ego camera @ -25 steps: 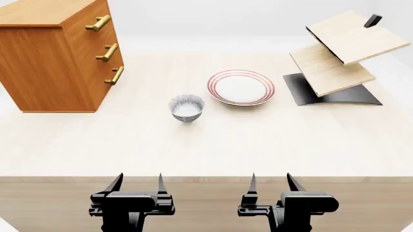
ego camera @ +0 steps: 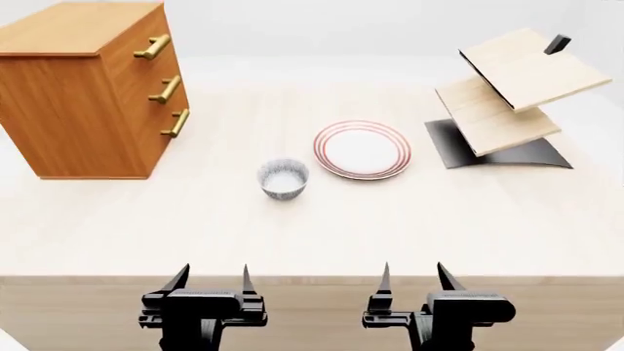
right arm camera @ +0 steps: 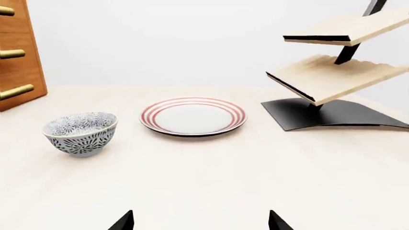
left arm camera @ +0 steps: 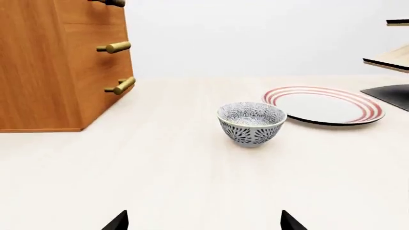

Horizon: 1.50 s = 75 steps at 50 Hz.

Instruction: Open the top drawer of the cabinet and put the bowl in it.

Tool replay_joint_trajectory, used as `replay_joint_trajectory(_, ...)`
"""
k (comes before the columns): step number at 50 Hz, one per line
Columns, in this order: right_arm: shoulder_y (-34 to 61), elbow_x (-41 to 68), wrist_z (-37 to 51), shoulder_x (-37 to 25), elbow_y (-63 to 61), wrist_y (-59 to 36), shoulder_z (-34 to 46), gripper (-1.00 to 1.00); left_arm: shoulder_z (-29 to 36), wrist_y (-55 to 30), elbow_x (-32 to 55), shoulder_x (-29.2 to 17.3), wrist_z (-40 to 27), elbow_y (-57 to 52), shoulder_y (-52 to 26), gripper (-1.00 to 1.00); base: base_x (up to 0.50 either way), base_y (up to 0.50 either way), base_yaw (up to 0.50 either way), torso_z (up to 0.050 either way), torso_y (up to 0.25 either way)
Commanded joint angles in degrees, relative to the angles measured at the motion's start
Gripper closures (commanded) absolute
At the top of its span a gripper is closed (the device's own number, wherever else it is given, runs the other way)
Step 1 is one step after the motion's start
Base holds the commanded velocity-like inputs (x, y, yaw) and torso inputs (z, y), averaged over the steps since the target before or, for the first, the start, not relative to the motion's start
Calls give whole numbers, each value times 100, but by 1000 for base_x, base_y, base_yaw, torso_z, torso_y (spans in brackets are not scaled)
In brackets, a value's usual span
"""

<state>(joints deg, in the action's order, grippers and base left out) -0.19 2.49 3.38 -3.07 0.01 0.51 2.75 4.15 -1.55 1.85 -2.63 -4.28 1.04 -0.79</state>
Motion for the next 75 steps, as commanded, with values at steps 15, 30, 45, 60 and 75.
replay_joint_trajectory(15, 39, 188, 220, -193, 24, -12, 209, -100, 222, -15, 255, -203, -236, 48, -56, -100, 0, 0, 0, 50, 0)
replay_joint_trajectory(30, 71, 158, 414, -289, 5, -55, 312, -100, 290, -44, 359, -272, -399, 39, -99, -100, 0, 313, 0, 0, 0)
replay_joint_trajectory(45, 74, 287, 467, -354, 23, -42, 410, -100, 340, -49, 554, -366, -442, 62, -123, -100, 0, 500, 0, 0, 0)
replay_joint_trajectory(60, 71, 380, 536, -411, 33, -22, 488, -100, 383, -51, 709, -428, -497, 60, -122, -100, 0, 500, 0, 0, 0)
replay_joint_trajectory(75, 81, 472, 578, -463, 82, 16, 560, -100, 439, -34, 792, -478, -574, 73, -130, -100, 0, 500, 0, 0, 0)
